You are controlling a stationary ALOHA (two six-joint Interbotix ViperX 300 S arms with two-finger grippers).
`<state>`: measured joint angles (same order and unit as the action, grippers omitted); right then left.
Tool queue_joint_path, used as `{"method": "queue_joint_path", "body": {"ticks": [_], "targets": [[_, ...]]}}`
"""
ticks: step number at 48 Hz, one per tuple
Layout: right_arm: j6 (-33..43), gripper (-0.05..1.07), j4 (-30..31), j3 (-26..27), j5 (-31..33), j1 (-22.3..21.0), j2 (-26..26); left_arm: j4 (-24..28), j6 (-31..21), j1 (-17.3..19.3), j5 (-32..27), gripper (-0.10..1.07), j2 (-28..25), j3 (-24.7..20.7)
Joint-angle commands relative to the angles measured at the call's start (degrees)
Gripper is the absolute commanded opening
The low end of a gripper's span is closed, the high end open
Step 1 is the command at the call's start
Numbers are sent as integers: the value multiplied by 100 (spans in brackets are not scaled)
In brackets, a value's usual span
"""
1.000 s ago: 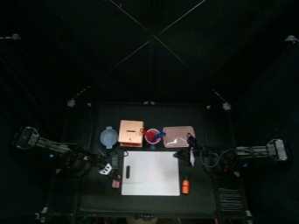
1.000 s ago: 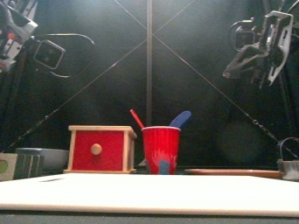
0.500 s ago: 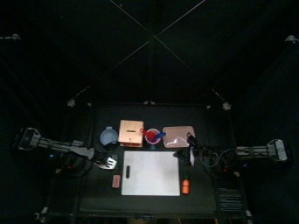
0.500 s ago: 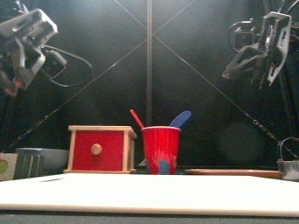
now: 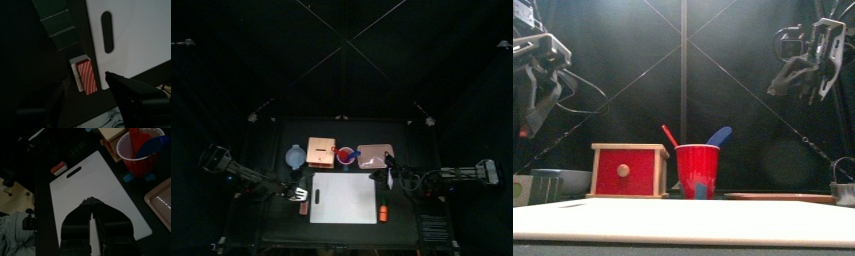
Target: Hand salmon sushi to right hand
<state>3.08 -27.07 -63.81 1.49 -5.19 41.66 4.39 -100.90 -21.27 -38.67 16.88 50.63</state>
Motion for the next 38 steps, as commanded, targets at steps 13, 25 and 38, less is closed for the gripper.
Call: {"method": "queue_joint_path", "body": {"ticks": [13, 25, 38], "targets": [[-18, 1, 18, -62, 79, 35, 18, -422, -62, -70, -299, 96, -958, -773], [-35, 1, 44, -105, 264, 53, 18, -501, -229, -70, -747, 96, -1652, -1222], [-18, 1, 237, -141, 281, 26, 18, -378, -334, 0, -1055, 96, -1837, -1134]]}}
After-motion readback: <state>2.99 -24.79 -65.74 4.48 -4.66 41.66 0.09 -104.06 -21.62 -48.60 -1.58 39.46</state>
